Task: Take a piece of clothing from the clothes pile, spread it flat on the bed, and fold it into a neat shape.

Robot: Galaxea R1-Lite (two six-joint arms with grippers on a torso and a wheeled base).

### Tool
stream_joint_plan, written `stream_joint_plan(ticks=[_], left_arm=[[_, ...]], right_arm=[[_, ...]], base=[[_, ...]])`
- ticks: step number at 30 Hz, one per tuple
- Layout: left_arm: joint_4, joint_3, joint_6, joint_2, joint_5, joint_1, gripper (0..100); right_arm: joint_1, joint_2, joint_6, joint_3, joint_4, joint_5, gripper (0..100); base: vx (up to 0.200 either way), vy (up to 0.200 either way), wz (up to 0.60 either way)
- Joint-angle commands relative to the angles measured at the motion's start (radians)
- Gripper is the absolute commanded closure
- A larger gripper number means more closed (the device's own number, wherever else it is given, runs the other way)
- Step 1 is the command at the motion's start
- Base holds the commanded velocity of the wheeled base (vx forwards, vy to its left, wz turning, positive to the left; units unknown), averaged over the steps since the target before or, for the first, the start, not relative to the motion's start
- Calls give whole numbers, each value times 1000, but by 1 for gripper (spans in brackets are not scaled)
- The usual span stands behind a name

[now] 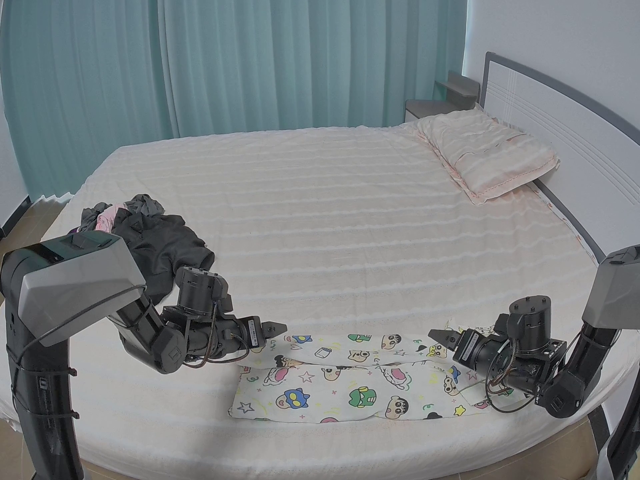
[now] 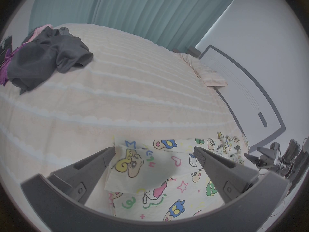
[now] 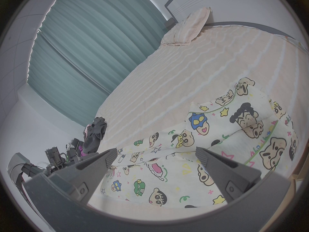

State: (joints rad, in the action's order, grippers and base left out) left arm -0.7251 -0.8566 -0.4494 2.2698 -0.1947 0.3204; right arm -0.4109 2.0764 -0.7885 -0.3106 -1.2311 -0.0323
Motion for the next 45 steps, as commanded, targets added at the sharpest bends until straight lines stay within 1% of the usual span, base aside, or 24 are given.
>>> stream_joint_plan(ticks=[1, 10, 11, 16, 19, 21, 24, 27, 30, 34, 38, 45], left_arm=[[0, -10, 0, 34, 0, 11, 0], [6, 4, 1, 34, 3, 8, 0], [9, 10, 6, 34, 1, 5, 100], [33, 41, 63, 30, 6, -1, 100], [32, 45, 64, 27, 15, -1, 100], [27, 47, 64, 16, 50, 3, 100], [27, 59, 64, -6, 78, 3, 100], [27, 82, 58, -36, 81, 0, 100], [26, 146, 58, -76, 73, 0, 100], [26, 183, 63, -78, 72, 0, 100], [27, 186, 63, -50, 72, -11, 100], [21, 186, 67, 30, 72, -4, 100]], right_arm=[[0, 4, 0, 1, -1, 0, 0], [0, 4, 0, -1, -1, 0, 0], [1, 5, 0, -1, -1, 0, 0], [1, 7, -1, -1, -1, 2, 0], [1, 8, -1, -1, -1, 2, 0], [1, 7, -1, -1, -1, 2, 0], [1, 7, -1, -1, -1, 2, 0], [1, 8, -1, -1, -1, 2, 0], [1, 8, -1, -1, -1, 2, 0], [1, 8, 0, -1, -1, 2, 0], [0, 8, -1, -1, -1, 2, 0], [0, 10, -1, -1, 1, 2, 0]], base=[[0, 0, 0], [0, 0, 0], [0, 0, 0], [0, 0, 0], [0, 0, 0], [0, 0, 0], [0, 0, 0], [0, 0, 0], [0, 0, 0], [0, 0, 0], [0, 0, 0], [0, 0, 0]])
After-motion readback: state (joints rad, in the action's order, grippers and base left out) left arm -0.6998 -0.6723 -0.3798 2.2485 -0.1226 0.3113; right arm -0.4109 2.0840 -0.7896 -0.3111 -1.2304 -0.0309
